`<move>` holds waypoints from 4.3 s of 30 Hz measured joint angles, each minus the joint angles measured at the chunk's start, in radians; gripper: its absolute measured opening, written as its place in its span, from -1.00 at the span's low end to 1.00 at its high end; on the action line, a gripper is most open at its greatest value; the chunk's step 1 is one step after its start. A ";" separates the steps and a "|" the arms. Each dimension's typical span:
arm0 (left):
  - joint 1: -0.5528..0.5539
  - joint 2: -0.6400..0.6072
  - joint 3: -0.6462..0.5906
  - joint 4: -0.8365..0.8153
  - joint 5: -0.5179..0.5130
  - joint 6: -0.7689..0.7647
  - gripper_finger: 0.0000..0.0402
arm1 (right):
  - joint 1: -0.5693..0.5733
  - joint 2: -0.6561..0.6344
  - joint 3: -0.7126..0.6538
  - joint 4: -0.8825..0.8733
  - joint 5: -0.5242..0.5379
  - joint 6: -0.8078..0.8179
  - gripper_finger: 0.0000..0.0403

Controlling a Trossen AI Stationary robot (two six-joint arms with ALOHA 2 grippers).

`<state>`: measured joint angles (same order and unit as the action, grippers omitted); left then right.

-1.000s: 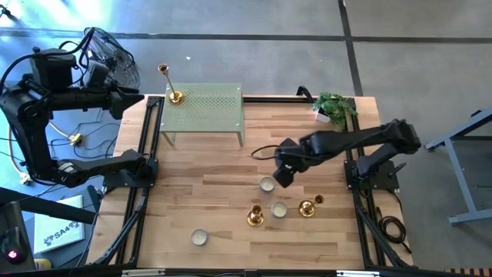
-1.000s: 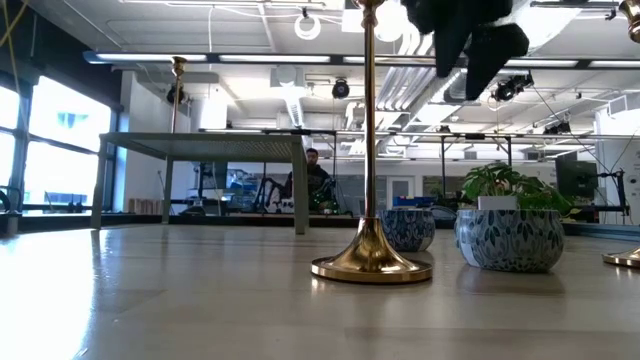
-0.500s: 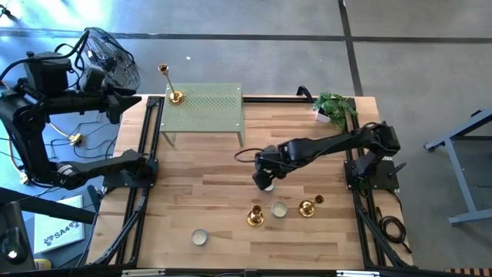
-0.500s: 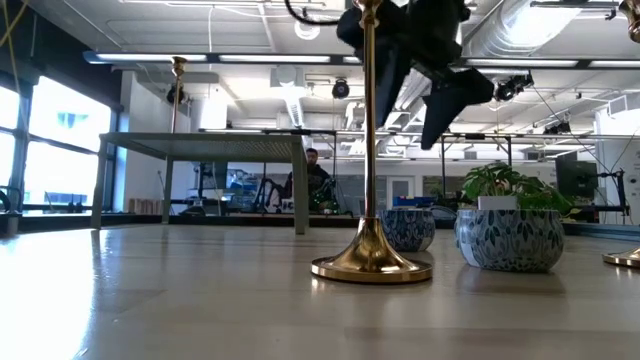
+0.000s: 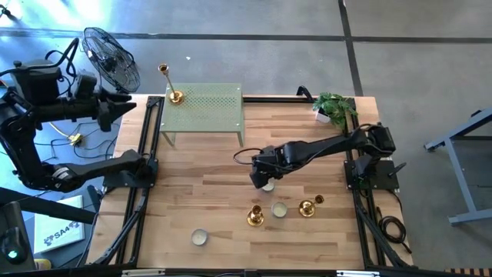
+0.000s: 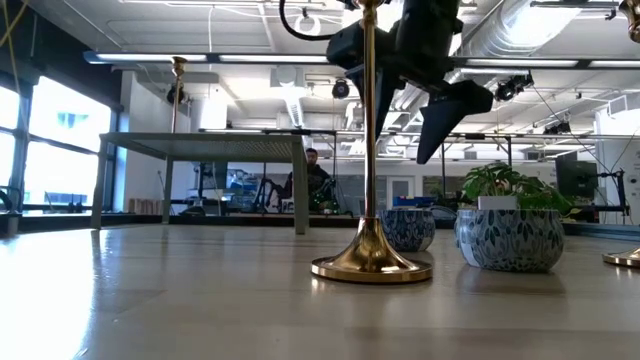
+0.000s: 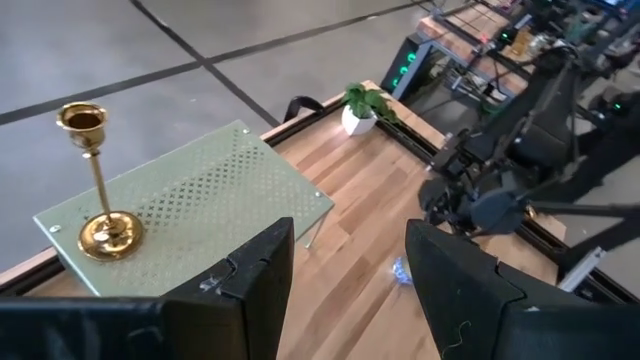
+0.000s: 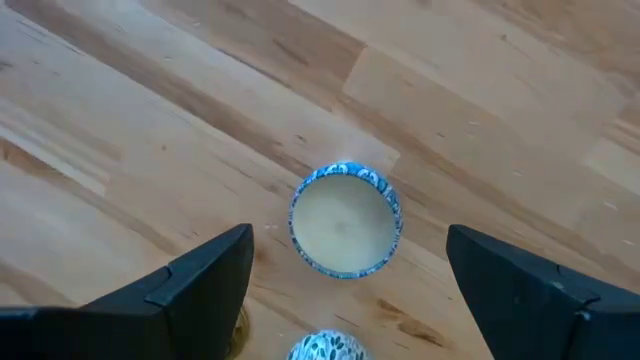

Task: Pick & Place candle stick holders
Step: Put the top right blue patterned round candle on the shelf

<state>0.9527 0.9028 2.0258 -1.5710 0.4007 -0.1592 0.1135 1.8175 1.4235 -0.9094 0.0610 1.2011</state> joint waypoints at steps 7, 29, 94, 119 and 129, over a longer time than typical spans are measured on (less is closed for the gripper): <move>-0.012 -0.006 0.000 0.000 -0.003 0.001 -0.05 | -0.010 0.073 -0.001 -0.006 -0.073 -0.032 0.63; -0.013 -0.005 0.000 0.000 0.001 0.004 -0.05 | -0.008 0.121 0.000 0.052 -0.092 -0.057 0.62; -0.013 -0.005 0.000 0.000 0.008 0.005 -0.05 | 0.004 0.214 0.000 0.264 -0.153 -0.235 0.63; -0.013 -0.030 -0.001 0.000 0.009 0.005 -0.05 | 0.005 0.214 0.000 0.242 -0.183 -0.237 0.63; -0.013 -0.029 -0.001 0.000 0.009 0.005 -0.05 | 0.005 0.214 0.000 0.250 -0.182 -0.238 0.63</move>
<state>0.9399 0.8734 2.0251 -1.5711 0.4096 -0.1543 0.1184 2.0319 1.4231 -0.6591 -0.1208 0.9630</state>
